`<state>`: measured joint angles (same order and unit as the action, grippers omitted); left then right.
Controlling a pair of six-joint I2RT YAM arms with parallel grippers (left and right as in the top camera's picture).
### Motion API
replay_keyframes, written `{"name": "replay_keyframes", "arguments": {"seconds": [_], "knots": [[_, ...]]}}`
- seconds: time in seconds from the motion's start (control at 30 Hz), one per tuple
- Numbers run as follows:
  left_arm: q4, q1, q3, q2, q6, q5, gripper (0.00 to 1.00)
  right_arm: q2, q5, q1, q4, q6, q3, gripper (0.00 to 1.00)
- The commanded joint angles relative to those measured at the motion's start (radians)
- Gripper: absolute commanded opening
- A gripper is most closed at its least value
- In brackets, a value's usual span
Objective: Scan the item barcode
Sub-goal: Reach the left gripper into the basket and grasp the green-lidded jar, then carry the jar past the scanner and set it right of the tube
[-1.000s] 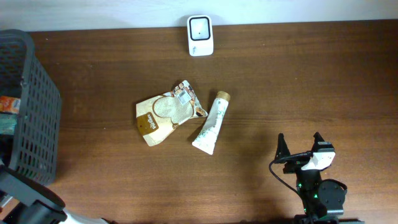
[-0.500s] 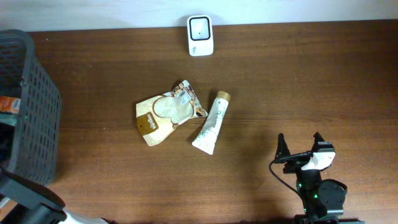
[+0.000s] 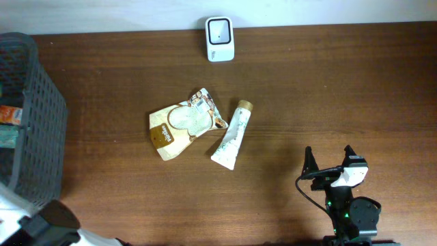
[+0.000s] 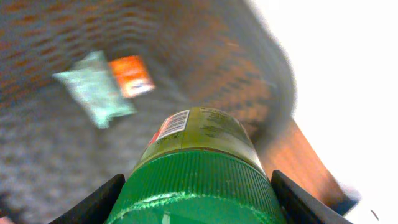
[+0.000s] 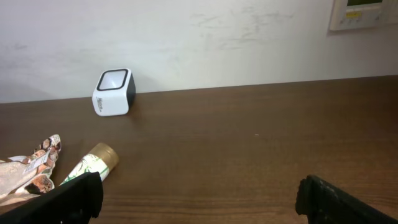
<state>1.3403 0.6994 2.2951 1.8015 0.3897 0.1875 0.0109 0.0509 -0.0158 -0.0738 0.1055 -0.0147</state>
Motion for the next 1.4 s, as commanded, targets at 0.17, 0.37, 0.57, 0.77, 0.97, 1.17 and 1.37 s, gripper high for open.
{"name": "replay_keyframes", "arguments": {"seconds": [0.17,0.37,0.57,0.77,0.97,1.17,1.37], "knots": [[0.053,-0.448,0.042,-0.072,-0.047,-0.027,0.56,-0.008,0.005,0.008,0.002,0.007,0.009,0.98],[0.056,-0.765,0.042,0.001,-0.047,-0.171,0.57,-0.008,0.005,0.008,0.002,0.007,0.009,0.98],[0.010,-0.994,0.042,0.154,-0.049,-0.188,0.58,-0.008,0.005,0.008,0.002,0.007,0.009,0.98],[-0.139,-1.179,0.042,0.333,-0.097,-0.188,0.59,-0.008,0.005,0.008,0.002,0.007,0.009,0.99],[-0.260,-1.338,0.042,0.464,-0.183,-0.200,0.58,-0.007,0.005,0.008,0.002,0.007,0.009,0.98],[-0.245,-1.439,0.042,0.536,-0.206,-0.264,0.59,-0.008,0.005,0.008,0.002,0.007,0.009,0.98],[-0.172,-1.476,0.042,0.573,-0.204,-0.262,0.58,-0.008,0.005,0.008,0.002,0.007,0.009,0.98]]}}
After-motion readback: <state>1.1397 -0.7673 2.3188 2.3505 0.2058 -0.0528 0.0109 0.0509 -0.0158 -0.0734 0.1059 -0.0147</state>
